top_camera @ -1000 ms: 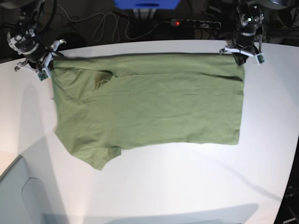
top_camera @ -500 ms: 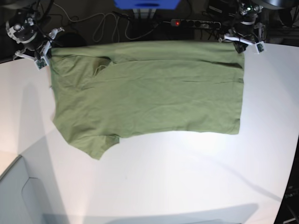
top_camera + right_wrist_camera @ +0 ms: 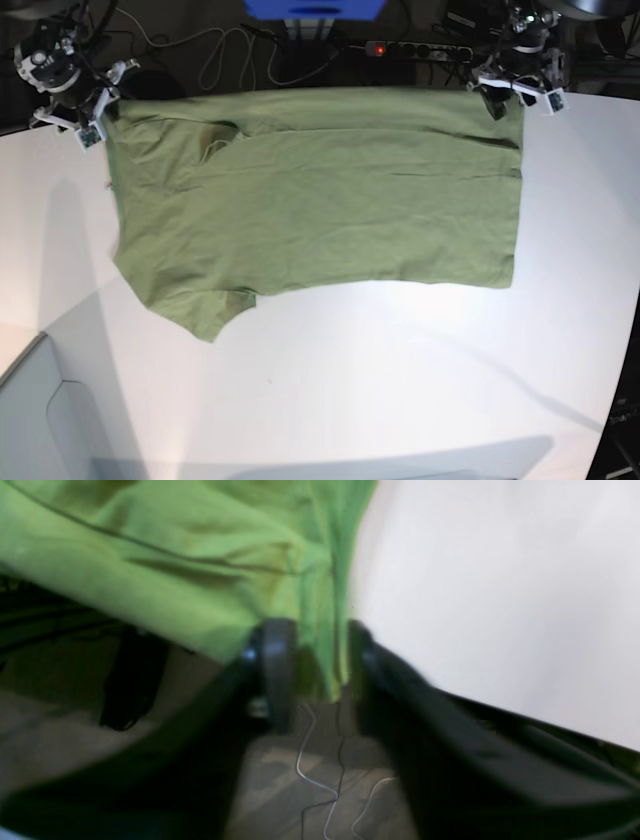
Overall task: Fold the T-shirt properly
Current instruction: 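Drag the shirt toward the robot with both grippers, then release, then reach both grippers to the hem corners and grasp them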
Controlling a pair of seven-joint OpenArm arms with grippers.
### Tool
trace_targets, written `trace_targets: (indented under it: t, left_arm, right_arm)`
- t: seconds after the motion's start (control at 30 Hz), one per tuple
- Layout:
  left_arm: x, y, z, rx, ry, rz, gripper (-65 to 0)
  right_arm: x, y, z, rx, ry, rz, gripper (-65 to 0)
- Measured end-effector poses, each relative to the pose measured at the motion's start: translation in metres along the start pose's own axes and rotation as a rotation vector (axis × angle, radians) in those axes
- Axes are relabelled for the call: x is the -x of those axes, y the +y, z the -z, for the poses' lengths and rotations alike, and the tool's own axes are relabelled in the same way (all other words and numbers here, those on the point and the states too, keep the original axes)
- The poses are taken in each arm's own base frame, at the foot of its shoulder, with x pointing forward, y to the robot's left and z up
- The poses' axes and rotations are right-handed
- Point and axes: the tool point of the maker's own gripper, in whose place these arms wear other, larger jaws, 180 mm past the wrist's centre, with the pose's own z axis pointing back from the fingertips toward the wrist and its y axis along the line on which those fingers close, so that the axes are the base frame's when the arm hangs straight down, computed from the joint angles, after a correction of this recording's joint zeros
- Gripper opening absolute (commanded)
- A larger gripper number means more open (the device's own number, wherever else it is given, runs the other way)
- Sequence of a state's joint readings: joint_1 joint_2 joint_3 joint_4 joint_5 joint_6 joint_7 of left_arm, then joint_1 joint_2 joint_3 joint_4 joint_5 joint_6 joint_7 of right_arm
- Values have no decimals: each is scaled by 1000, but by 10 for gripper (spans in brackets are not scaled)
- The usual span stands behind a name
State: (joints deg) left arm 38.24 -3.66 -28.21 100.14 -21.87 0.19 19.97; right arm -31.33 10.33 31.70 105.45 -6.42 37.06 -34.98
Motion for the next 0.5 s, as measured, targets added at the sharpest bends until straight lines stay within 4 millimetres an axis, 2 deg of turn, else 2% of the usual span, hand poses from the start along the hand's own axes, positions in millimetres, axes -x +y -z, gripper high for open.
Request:
trace_targets:
  t: [0.07,0.13,0.23,0.33,0.43,0.5]
  left_arm:
    - [-5,-3,-1,6,-9,4,-181]
    - [-19,-8,-5,18,-49,15,-181]
    - [-39,-14,-10,31,-104,25,-181]
    - [-65,-9,-15,11,-174,31,-181]
    - [-92,-18,-6,26,-241,24,-181]
    - [-120,-27,2,53,-305,26,-181]
  right_arm:
    - [-5,-2,-3,10,-8,-14,-295]
    - [-15,-5,-8,27,-35,-32,-253]
    - [-33,-9,-15,53,-80,-57,-244]
    - [-57,-20,-17,88,-131,-68,-244]
    - [-82,-30,-16,115,-200,-68,-244]
    - [-90,-35,-16,126,-206,-65,-244]
